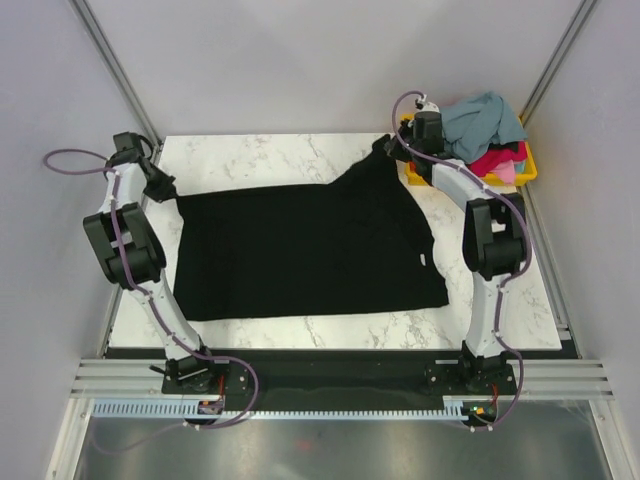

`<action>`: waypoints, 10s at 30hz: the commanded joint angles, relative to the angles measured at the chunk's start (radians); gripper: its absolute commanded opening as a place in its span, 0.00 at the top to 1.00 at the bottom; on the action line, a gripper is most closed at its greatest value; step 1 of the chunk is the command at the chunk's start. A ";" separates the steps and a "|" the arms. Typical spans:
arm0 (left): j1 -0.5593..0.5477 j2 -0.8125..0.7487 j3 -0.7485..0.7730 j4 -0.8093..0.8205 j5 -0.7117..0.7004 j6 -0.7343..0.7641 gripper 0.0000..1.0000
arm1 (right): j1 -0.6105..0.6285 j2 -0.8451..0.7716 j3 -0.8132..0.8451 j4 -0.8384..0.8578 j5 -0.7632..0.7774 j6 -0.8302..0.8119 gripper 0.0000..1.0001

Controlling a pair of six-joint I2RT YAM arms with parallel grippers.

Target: Fold and stack the t-shirts

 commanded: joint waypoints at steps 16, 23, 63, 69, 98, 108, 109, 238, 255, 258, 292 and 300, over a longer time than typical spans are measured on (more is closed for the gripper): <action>0.082 -0.171 -0.236 0.051 0.133 0.040 0.98 | -0.036 -0.608 -0.647 0.188 -0.069 -0.057 1.00; 0.109 -0.254 -0.322 0.051 0.096 0.046 0.98 | -0.037 -0.778 -0.736 0.127 -0.042 -0.094 1.00; 0.197 -0.393 -0.537 0.008 0.047 0.068 0.28 | -0.037 -1.039 -1.224 -0.089 0.167 0.091 0.13; 0.126 -0.533 -0.560 0.007 0.025 0.086 0.30 | 0.015 -1.015 -1.085 -0.069 0.101 0.018 0.17; -0.069 -0.731 -0.650 0.053 0.050 0.114 0.36 | 0.265 -0.390 -0.603 -0.220 0.270 -0.091 0.90; -0.070 -0.742 -0.660 0.055 0.050 0.114 0.37 | 0.287 -0.460 -0.618 -0.221 0.303 -0.099 1.00; -0.070 -0.740 -0.661 0.055 0.050 0.114 0.37 | 0.287 -0.458 -0.607 -0.226 0.300 -0.103 1.00; -0.530 -0.298 -0.801 0.031 0.320 -0.004 0.33 | 0.299 0.494 0.636 -0.672 -0.015 0.053 0.15; -0.902 -0.462 -0.920 0.266 0.556 -0.476 0.32 | 0.142 0.800 0.862 0.005 -0.092 0.371 0.04; -0.918 -0.468 -0.895 0.277 0.613 -0.486 0.32 | 0.142 0.821 0.855 0.143 -0.129 0.406 0.02; -0.596 -1.038 -0.913 -0.183 0.033 -0.076 0.32 | 0.544 -1.011 -0.968 -0.460 0.127 0.264 0.25; -0.596 -1.047 -1.002 -0.130 0.096 -0.116 0.34 | 0.885 -1.182 -1.256 -0.457 0.216 0.547 0.30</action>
